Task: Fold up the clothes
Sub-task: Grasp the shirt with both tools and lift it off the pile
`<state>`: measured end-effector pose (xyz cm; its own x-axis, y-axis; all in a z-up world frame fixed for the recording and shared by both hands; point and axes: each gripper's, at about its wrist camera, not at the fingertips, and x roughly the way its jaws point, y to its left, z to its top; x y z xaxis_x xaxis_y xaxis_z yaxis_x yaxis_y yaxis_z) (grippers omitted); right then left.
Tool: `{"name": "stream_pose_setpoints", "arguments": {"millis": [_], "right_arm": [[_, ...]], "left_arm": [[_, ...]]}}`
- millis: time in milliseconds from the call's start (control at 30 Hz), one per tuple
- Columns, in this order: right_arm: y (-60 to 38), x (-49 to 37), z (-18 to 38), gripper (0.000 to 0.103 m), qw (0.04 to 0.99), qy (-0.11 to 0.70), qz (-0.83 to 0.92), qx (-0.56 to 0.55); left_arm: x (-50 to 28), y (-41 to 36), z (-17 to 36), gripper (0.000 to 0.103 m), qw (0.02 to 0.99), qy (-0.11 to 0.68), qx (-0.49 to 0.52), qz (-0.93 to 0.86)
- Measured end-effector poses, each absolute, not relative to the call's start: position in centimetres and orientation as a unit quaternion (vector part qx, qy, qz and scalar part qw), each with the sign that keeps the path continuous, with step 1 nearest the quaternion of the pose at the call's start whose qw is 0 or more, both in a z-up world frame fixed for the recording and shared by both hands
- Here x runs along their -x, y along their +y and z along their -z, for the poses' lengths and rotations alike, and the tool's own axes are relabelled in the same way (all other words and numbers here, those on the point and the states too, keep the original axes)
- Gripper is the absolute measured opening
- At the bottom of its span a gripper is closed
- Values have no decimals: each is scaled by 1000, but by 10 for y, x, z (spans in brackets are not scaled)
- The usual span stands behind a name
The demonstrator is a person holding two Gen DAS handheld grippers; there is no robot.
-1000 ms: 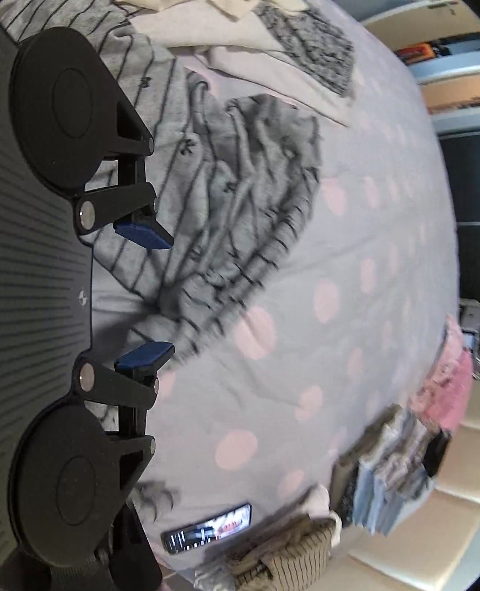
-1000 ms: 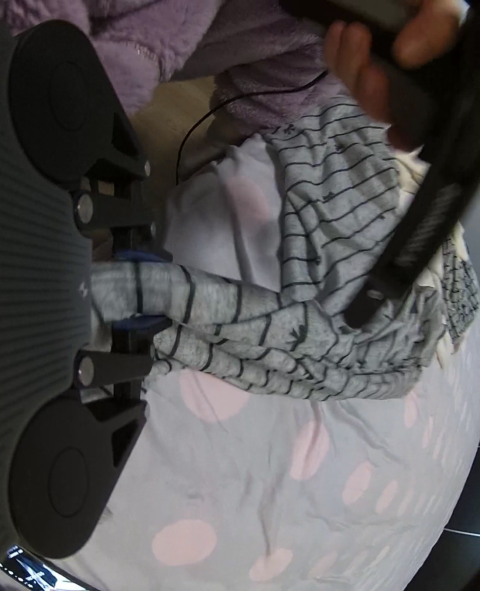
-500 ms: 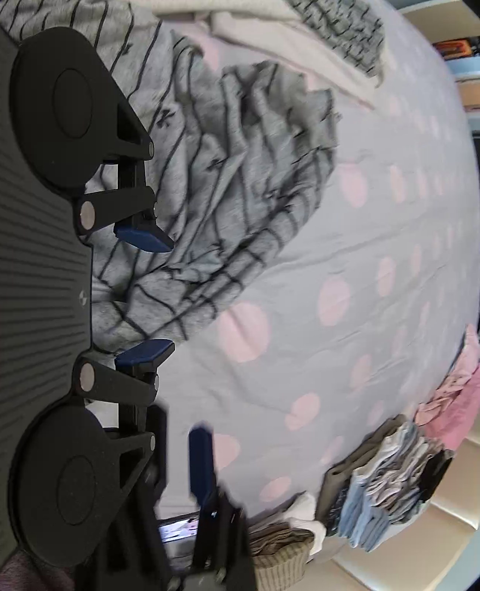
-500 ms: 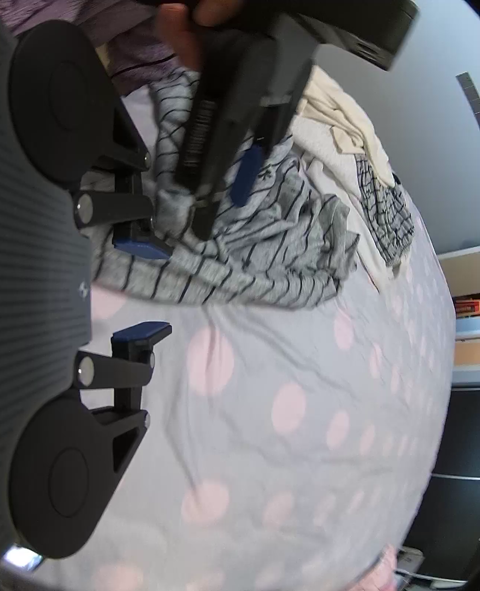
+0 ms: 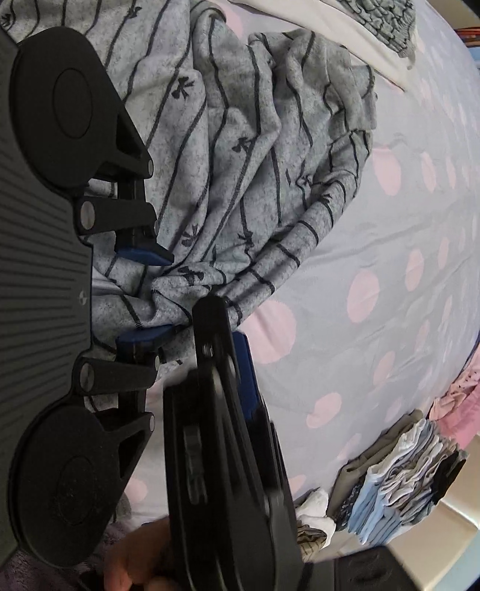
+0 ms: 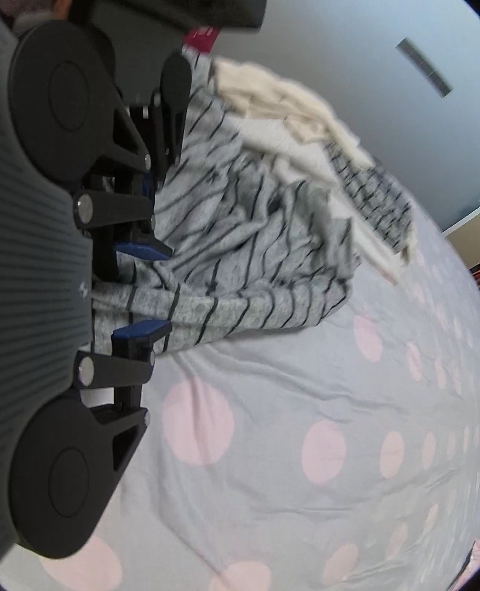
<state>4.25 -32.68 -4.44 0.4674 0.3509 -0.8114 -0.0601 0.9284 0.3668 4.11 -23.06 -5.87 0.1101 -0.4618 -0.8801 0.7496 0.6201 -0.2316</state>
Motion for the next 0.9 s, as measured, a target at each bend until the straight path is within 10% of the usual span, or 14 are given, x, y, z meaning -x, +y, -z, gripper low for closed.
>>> {"name": "stream_pose_setpoints", "arguments": {"millis": [67,900], "right_arm": [[-326,-43,48,8,846,504,-109,-135],[-428,56,-129,3,955,255,115,-100]], "left_arm": [[-38,-231,57,10,735,513,-147,418],[-48,-76,-198,6,931,221,6,291]]}}
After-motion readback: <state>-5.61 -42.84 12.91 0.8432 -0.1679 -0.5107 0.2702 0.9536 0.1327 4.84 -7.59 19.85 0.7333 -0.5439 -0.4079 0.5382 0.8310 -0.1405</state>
